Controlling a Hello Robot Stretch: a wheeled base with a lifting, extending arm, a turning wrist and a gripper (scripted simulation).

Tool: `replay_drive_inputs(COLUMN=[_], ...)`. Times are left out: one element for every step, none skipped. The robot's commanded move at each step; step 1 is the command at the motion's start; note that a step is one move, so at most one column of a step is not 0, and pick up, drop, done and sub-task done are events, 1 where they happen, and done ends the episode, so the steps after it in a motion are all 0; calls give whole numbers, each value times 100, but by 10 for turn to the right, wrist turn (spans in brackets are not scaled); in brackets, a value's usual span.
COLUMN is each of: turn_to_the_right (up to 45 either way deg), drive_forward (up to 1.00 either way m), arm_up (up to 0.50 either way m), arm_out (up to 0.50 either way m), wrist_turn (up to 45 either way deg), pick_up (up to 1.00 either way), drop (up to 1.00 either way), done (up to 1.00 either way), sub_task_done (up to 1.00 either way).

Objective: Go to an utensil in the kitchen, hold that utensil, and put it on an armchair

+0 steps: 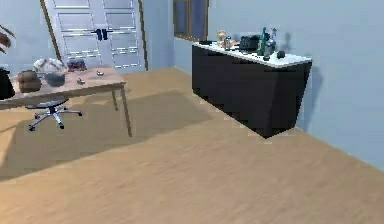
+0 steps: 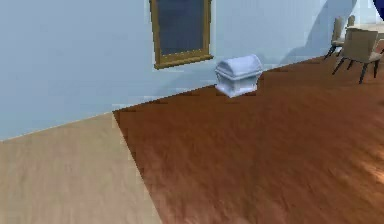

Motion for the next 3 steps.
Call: replay_drive_inputs(turn_to_the_right=[60,0,0], drive_forward=[0,100,100], arm_up=[0,0,0], arm_out=[0,0,0], wrist_turn=[0,0,0], pick_up=[0,0,0], drop=[0,0,0], done=[0,0,0], sub_task_done=[0,0,0])
